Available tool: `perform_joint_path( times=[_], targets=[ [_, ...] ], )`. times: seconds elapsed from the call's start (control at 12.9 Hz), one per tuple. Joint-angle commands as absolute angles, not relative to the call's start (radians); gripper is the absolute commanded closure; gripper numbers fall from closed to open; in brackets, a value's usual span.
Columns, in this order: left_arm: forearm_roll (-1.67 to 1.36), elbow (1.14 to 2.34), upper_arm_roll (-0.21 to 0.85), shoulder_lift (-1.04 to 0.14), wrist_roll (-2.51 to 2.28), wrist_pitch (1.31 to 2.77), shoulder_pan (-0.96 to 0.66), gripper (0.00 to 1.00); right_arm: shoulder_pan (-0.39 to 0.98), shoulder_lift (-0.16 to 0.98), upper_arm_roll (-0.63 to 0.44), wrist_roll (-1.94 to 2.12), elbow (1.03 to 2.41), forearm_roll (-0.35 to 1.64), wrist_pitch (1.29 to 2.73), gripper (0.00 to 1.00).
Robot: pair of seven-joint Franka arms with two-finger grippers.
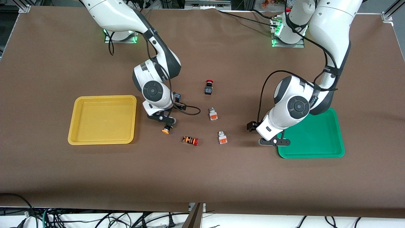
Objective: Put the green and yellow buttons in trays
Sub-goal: 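Grasp the yellow button with the right gripper while the left gripper lowers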
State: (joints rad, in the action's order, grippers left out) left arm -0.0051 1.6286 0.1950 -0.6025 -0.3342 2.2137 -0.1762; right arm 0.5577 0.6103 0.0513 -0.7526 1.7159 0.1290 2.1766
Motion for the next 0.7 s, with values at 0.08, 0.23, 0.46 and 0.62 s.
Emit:
perform_joint_path(
  times=[0.08, 0.23, 0.46, 0.62],
  targets=[
    [0.002, 1.603, 0.195, -0.618, -0.35, 2.209, -0.184, 0.0, 0.558, 0.581, 0.081, -0.765, 1.841, 0.143, 2.281, 0.0],
    [0.002, 1.603, 0.195, -0.627, -0.348, 2.21, -0.184, 0.0, 0.558, 0.584, 0.084, -0.765, 1.859, 0.143, 2.306, 0.0],
    [-0.023, 1.574, 0.195, -0.693, -0.379, 2.31, -0.242, 0.0, 0.558, 0.589, 0.087, -0.75, 1.861, 0.141, 2.306, 0.39],
    [-0.073, 1.571, 0.195, -0.732, -0.457, 2.387, -0.273, 0.0, 0.558, 0.592, 0.089, -0.75, 1.861, 0.141, 2.307, 0.53]
  ],
)
